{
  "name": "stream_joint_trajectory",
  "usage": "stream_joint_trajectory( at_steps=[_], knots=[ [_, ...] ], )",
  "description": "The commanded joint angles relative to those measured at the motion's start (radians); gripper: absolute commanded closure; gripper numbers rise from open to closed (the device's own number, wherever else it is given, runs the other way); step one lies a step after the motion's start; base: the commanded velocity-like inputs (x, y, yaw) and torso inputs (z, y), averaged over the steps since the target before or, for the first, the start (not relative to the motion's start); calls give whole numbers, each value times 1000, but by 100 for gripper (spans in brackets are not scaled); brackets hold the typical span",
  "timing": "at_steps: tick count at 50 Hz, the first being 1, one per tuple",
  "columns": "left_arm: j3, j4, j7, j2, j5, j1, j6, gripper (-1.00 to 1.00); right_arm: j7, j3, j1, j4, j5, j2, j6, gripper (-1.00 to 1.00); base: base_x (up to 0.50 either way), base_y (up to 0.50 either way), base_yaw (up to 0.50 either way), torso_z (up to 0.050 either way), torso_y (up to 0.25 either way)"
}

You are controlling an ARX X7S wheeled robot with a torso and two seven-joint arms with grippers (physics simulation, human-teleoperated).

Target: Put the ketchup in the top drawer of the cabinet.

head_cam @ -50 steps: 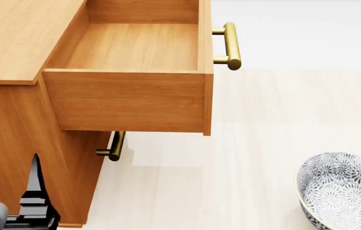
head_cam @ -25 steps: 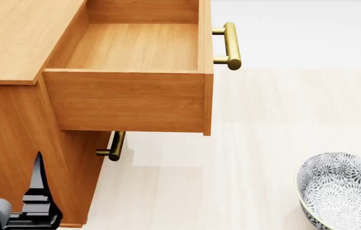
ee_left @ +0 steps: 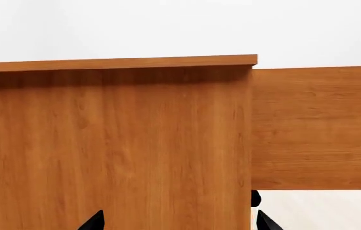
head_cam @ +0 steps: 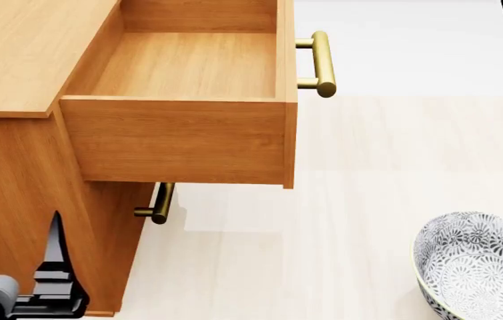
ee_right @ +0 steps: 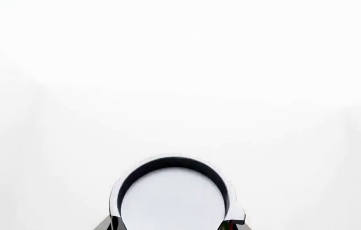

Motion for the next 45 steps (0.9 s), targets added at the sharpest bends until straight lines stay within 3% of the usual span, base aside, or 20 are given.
stream_joint_trajectory(
  at_steps=[1,10,27,45],
  knots=[
    [6,-7,0,-1,-2,-5,3,-100,-62,-196,240,114,-98,-102,37,100,0,0,0,0,0],
    [8,-22,1,0,-7,-4,16,-100,-138,-303,357,259,-175,-220,21,100,0,0,0,0,0],
    [9,-19,-3,-5,-13,4,23,-100,-201,-381,464,379,-191,-305,51,100,0,0,0,0,1],
    [10,-32,-8,-7,-17,3,34,-100,-369,-504,596,701,-245,-455,51,100,0,0,0,0,0]
  ],
)
